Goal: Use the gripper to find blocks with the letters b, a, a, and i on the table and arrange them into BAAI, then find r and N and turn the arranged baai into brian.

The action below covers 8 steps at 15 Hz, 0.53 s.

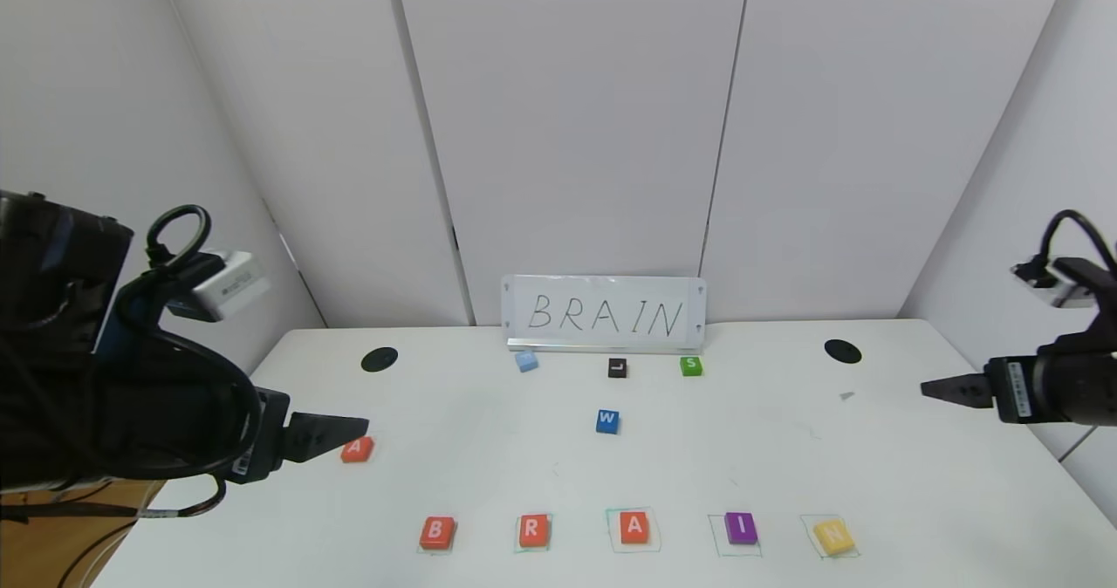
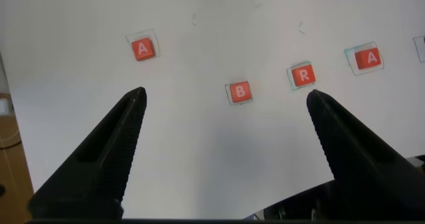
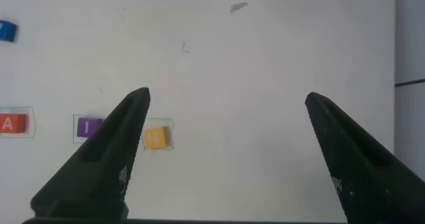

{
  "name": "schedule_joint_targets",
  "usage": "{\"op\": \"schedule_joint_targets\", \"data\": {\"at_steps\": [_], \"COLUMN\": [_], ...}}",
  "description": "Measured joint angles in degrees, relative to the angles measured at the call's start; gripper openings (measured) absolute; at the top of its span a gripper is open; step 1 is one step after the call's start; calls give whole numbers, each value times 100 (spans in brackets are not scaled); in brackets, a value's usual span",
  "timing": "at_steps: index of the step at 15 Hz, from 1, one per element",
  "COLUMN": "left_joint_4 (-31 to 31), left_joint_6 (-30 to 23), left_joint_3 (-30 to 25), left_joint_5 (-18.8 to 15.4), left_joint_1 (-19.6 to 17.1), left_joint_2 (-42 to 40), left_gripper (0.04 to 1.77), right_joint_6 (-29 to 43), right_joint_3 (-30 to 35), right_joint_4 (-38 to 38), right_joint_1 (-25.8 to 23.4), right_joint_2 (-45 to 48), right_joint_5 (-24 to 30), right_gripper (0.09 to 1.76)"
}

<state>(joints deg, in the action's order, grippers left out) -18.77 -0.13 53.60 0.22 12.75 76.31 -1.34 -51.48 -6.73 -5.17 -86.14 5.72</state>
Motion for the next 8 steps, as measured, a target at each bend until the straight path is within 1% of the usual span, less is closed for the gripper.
{"op": "schedule_joint_targets", "data": {"at_steps": [2, 3, 5, 8], "left_joint_4": [9, 4, -18, -174], "left_joint_6": [2, 4, 11, 40], "left_joint_3": [-146, -226, -388, -503], "left_joint_5": [68, 84, 98, 104], "left_joint_1": [-234, -325, -510, -652], "left_joint_2": [-410, -644, -1231, -2309], "left_gripper": [172, 172, 172, 172], "right_joint_6": [-106, -141, -189, -251], "right_joint_3": [250, 336, 507, 614], "right_joint_4": [187, 205, 180, -424], "right_joint_1": [-452, -618, -900, -1026], "right_joint_2": [673, 1003, 1848, 3352], "right_joint_5": [73, 191, 631, 1218], "right_gripper": [169, 169, 170, 170]}}
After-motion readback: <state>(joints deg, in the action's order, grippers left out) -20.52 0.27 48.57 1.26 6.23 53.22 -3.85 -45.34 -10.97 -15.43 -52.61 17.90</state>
